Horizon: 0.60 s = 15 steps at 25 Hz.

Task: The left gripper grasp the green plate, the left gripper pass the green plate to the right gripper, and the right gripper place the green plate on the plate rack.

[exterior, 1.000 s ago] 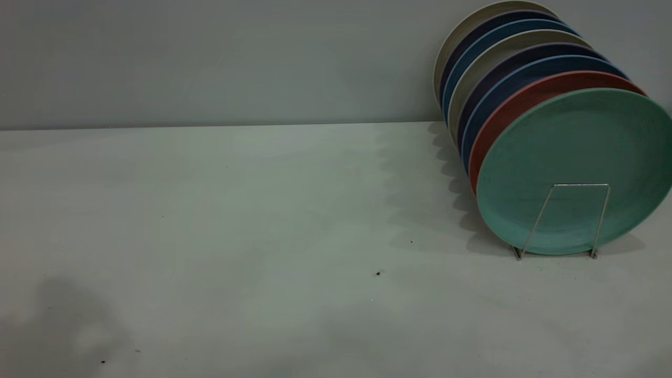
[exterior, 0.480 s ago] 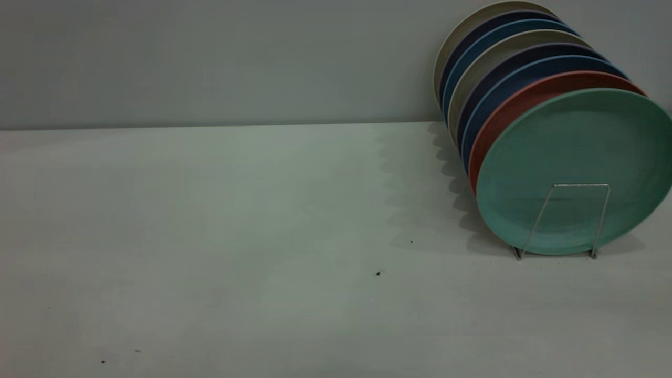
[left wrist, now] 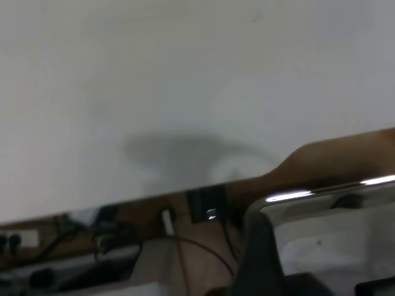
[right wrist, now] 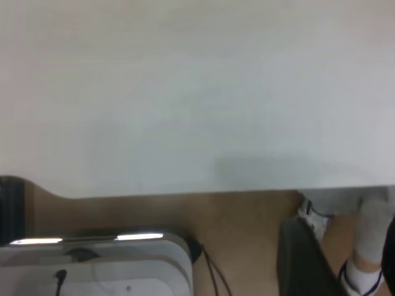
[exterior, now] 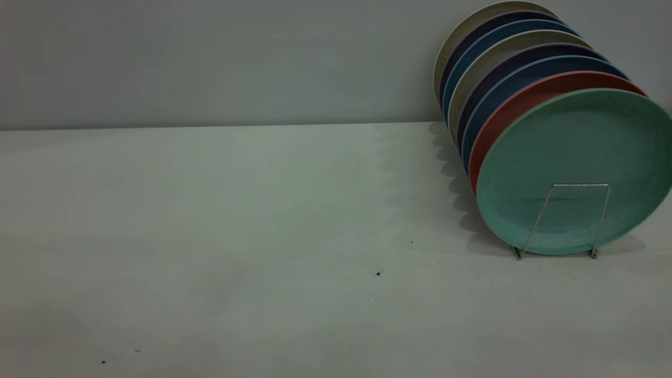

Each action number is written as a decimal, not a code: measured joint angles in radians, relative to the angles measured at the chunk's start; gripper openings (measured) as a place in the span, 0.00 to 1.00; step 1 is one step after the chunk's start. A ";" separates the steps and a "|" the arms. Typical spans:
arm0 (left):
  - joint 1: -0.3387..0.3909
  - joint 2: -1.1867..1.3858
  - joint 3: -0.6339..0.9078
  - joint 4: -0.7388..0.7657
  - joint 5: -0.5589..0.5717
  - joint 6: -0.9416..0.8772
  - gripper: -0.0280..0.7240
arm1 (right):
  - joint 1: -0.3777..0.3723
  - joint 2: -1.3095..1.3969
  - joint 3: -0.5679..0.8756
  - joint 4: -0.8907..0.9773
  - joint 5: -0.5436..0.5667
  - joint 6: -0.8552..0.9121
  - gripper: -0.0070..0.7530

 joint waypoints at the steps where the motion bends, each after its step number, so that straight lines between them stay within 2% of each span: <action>1: 0.000 -0.014 0.019 0.016 -0.001 -0.015 0.82 | 0.011 -0.009 0.000 -0.001 0.000 0.001 0.46; 6: 0.000 -0.069 0.089 0.060 -0.004 -0.036 0.82 | 0.049 -0.073 0.000 -0.014 0.000 0.019 0.46; 9: 0.000 -0.096 0.093 0.067 -0.003 -0.037 0.82 | 0.051 -0.113 0.000 -0.020 0.001 0.021 0.46; 15: 0.000 -0.142 0.093 0.056 -0.001 -0.036 0.82 | 0.104 -0.236 0.000 -0.022 0.002 0.022 0.46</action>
